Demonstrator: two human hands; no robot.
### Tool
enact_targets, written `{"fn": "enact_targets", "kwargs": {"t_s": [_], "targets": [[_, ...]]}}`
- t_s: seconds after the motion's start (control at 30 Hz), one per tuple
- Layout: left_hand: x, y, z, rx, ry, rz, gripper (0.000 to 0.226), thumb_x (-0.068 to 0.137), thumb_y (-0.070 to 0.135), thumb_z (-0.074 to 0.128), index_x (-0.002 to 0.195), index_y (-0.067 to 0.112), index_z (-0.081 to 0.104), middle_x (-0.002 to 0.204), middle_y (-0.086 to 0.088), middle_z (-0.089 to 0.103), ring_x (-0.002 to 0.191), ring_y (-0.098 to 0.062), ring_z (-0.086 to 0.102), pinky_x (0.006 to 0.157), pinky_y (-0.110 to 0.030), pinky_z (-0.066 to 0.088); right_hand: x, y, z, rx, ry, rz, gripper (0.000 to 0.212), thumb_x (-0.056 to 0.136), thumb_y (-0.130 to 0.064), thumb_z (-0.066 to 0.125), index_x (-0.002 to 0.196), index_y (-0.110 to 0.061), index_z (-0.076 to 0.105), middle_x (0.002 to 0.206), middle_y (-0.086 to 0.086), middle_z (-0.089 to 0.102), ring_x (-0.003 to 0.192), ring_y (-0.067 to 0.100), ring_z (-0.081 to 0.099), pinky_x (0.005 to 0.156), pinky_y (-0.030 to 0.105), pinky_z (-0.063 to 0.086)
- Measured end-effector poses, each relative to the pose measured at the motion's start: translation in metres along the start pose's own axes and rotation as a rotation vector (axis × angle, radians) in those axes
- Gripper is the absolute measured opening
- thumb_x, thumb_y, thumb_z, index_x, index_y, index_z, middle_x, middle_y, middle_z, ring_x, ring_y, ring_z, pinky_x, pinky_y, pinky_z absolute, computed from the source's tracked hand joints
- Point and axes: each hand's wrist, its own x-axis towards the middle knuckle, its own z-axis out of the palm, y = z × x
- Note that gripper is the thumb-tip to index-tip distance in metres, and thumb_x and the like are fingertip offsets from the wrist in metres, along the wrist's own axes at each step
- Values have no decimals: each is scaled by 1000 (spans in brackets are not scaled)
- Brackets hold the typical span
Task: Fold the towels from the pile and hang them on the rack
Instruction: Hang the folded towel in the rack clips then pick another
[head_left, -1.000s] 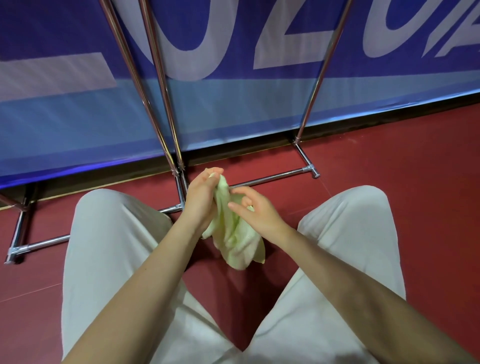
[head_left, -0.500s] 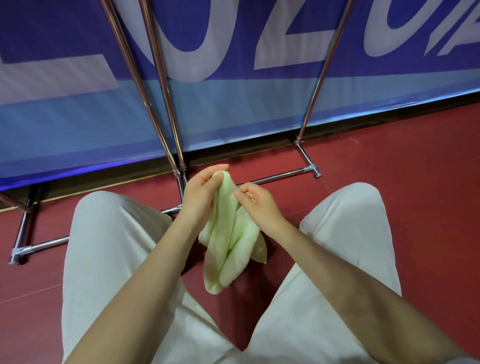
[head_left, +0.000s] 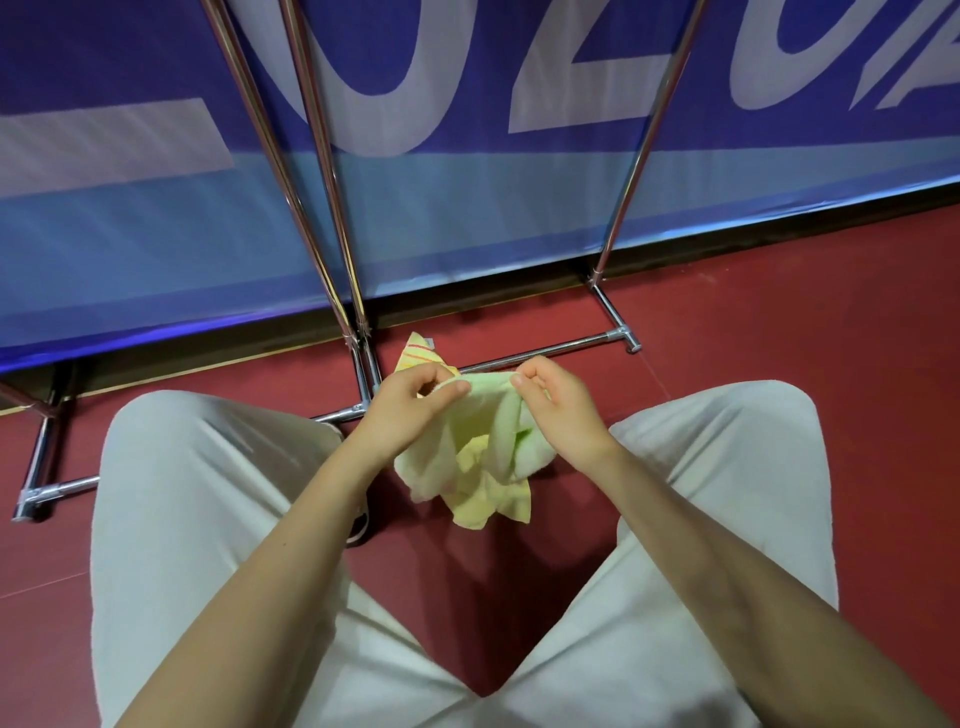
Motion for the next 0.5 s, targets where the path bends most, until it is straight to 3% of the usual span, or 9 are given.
{"fn": "enact_targets", "kwargs": {"t_s": [0.1, 0.17, 0.27, 0.37, 0.5], "targets": [[-5, 9, 7, -253, 5, -13, 17, 90, 21, 66, 77, 18, 56, 76, 1, 53, 66, -6, 47, 61, -16, 38, -2, 8, -3, -6, 30, 23, 13, 97, -16, 53, 85, -12, 58, 76, 5, 58, 65, 5, 48, 59, 15, 39], [-6, 10, 11, -294, -35, -46, 17, 92, 17, 65, 78, 17, 55, 79, -6, 52, 67, -9, 47, 59, -16, 37, -3, 12, -2, 2, 32, 45, 13, 96, -15, 53, 84, -14, 58, 76, 3, 58, 65, 2, 48, 61, 14, 39], [-2, 4, 12, -190, -10, -48, 20, 87, 14, 70, 74, 19, 56, 74, -1, 54, 68, -10, 48, 64, -21, 38, -4, 14, -3, 27, 58, 55, 16, 96, -14, 54, 80, -17, 57, 71, -4, 54, 61, -3, 46, 62, 12, 38], [3, 0, 11, -37, 53, -25, 23, 84, 14, 74, 72, 22, 56, 66, 11, 49, 59, 2, 44, 61, -13, 36, -1, 13, -5, 38, 80, 49, 15, 95, -13, 54, 81, -14, 58, 72, -1, 54, 61, -1, 44, 62, 12, 38], [4, -8, 7, 140, 73, 32, 23, 83, 20, 75, 73, 27, 55, 64, 12, 47, 57, 0, 42, 58, -15, 34, 0, 15, -5, 52, 85, 45, 13, 96, -13, 54, 84, -12, 60, 74, 0, 56, 64, 0, 46, 63, 12, 38]]}}
